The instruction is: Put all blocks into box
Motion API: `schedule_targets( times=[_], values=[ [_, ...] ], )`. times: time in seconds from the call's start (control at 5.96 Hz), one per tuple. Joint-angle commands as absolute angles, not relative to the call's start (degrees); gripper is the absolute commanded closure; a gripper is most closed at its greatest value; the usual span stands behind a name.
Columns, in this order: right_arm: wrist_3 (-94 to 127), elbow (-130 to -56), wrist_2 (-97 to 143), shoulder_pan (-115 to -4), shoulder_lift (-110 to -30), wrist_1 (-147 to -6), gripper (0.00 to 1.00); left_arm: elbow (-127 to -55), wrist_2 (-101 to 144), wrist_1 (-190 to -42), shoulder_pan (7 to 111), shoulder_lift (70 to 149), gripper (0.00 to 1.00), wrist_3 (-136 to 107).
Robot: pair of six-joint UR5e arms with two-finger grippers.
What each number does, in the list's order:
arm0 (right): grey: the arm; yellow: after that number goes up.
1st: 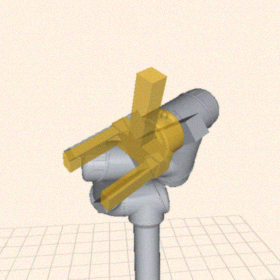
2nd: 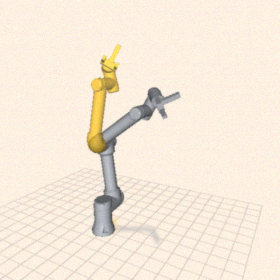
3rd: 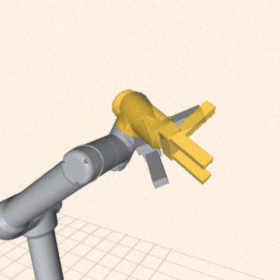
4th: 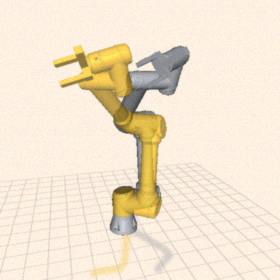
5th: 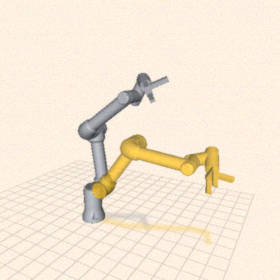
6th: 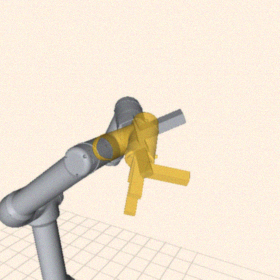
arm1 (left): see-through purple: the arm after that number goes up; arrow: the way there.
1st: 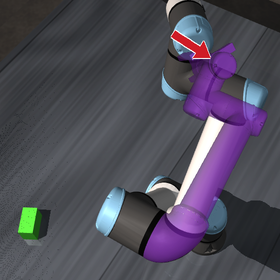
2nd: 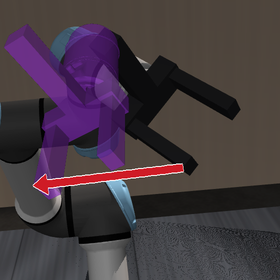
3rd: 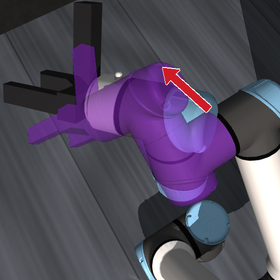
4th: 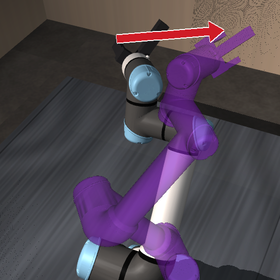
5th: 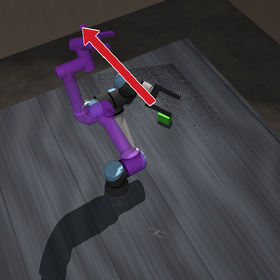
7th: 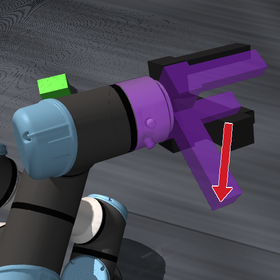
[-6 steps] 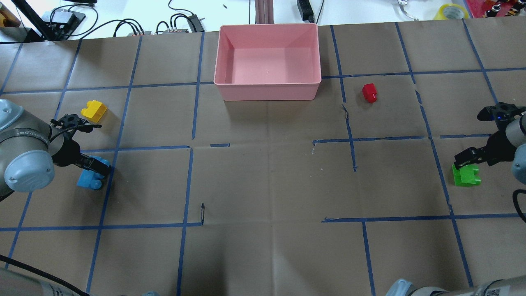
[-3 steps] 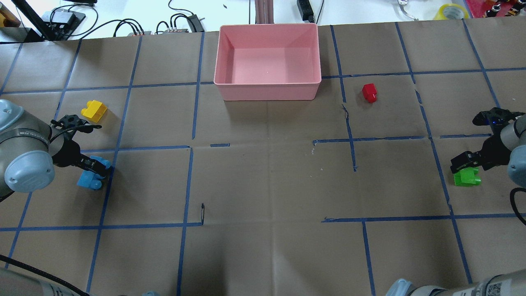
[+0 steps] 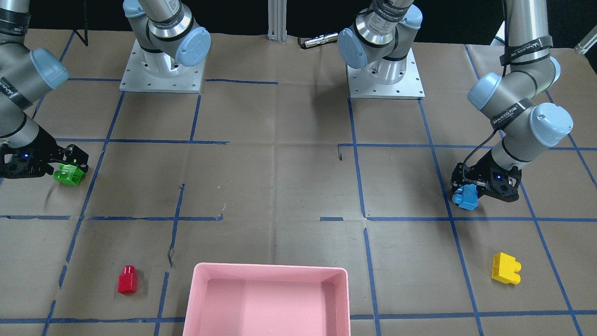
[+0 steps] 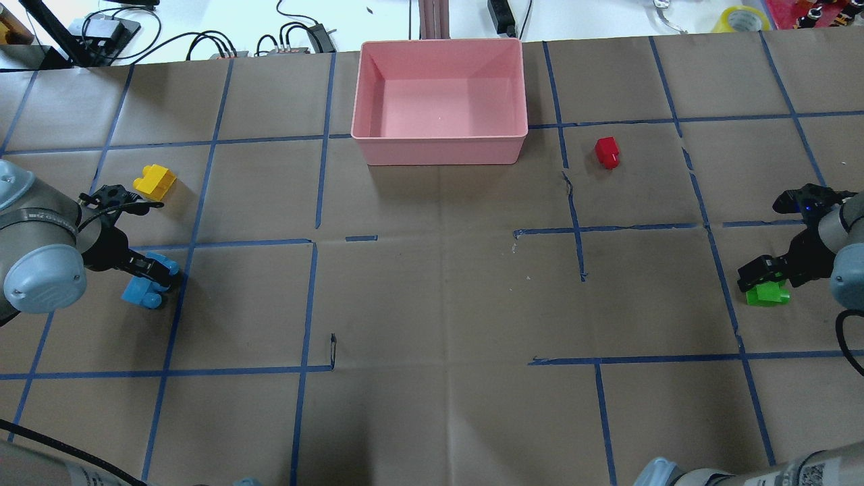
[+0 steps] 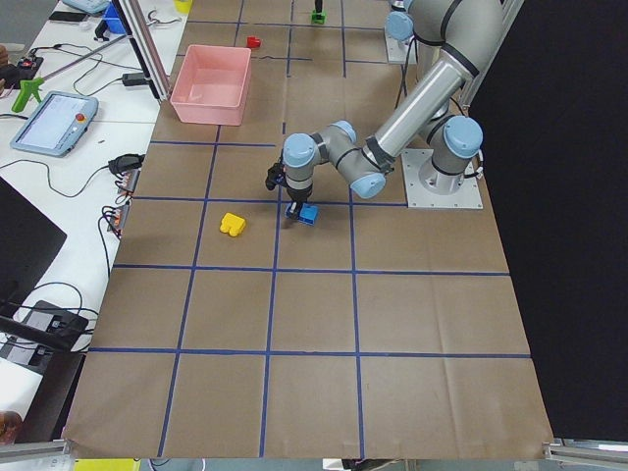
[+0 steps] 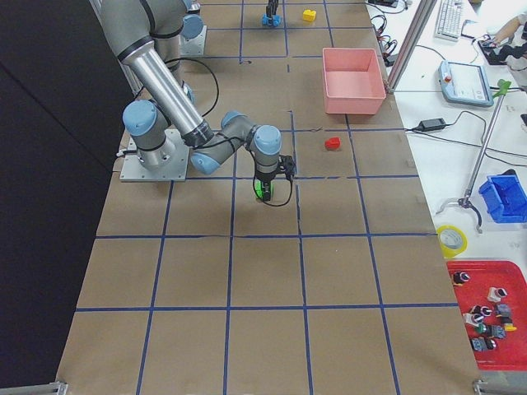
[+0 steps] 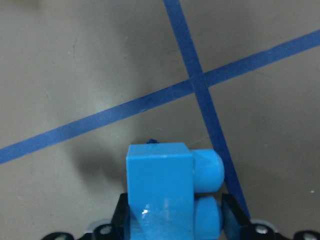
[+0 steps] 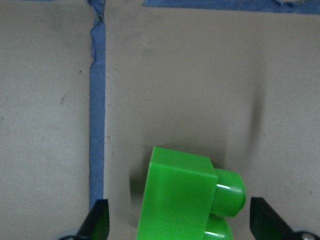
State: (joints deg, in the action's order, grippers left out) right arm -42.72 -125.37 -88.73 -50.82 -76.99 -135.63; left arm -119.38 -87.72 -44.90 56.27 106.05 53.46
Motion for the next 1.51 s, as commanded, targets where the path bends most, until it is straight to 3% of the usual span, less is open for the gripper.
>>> schedule_targets(
  times=[0.0,0.17,0.67,1.01,1.34],
  values=[
    [-42.71,-125.6,-88.77,-50.8,-76.99,-135.62,0.01,-115.17,-88.06,-46.83,56.25,104.51,0.98,53.35],
    [-42.71,-125.68,-88.86,-50.8,-76.99,-135.62,0.03,-110.7,-87.54,-53.37,56.34,102.59,1.0,52.74],
    [-42.71,-125.77,-89.38,-50.8,-76.99,-135.7,0.46,-85.95,-85.19,-80.78,61.13,103.26,1.0,35.77],
    [-42.45,-125.6,-89.38,-50.89,-77.43,-135.44,0.76,-77.64,-83.77,-82.62,74.2,107.03,1.0,10.41],
    [-42.36,-122.89,-89.99,-50.89,-79.0,-133.0,0.88,-68.43,-78.15,-82.36,86.5,113.69,1.0,-13.01]
  ],
)
